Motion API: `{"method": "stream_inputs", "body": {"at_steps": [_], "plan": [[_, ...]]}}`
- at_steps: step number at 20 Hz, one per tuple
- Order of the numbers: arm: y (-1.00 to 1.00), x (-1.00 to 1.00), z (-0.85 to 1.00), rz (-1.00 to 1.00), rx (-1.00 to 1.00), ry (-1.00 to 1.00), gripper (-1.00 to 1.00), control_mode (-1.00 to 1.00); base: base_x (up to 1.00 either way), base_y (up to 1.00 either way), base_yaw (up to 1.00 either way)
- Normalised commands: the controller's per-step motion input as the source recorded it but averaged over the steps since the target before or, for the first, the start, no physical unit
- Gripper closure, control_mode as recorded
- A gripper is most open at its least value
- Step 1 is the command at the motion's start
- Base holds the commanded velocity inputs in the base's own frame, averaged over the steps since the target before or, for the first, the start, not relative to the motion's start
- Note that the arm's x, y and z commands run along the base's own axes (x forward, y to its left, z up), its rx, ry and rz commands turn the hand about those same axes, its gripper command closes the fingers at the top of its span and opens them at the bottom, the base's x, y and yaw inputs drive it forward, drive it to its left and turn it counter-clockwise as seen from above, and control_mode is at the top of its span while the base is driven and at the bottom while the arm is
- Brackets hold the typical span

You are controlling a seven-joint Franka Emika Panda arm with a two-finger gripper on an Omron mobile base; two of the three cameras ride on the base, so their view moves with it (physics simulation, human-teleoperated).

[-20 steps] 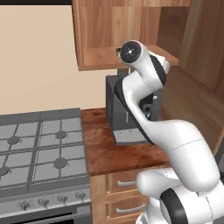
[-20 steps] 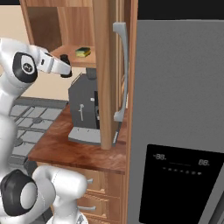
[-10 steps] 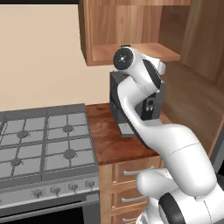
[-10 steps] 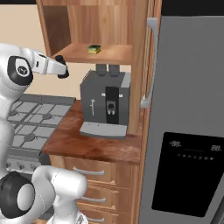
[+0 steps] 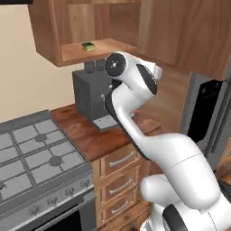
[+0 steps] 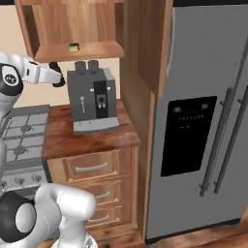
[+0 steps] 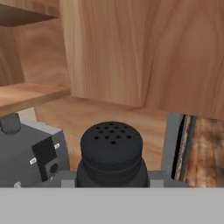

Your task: The dining table condiment station is running low on shaker. Refill the condiment station by opening the cabinet and taking the shaker from the cabinet and placing it on the dining table.

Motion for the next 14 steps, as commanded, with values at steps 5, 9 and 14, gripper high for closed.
{"method": "stream_inputs", "body": {"at_steps": [5, 9, 14], "plan": [[0.00, 0.00, 0.00, 0.00, 0.00, 0.00, 1.00, 1.00, -0.34, 0.21, -0.87], [0.00, 0.00, 0.00, 0.00, 0.00, 0.00, 1.00, 1.00, -0.33, 0.14, -0.91], [0.00, 0.00, 0.00, 0.00, 0.00, 0.00, 1.00, 1.00, -0.27, 0.12, -0.93]]}}
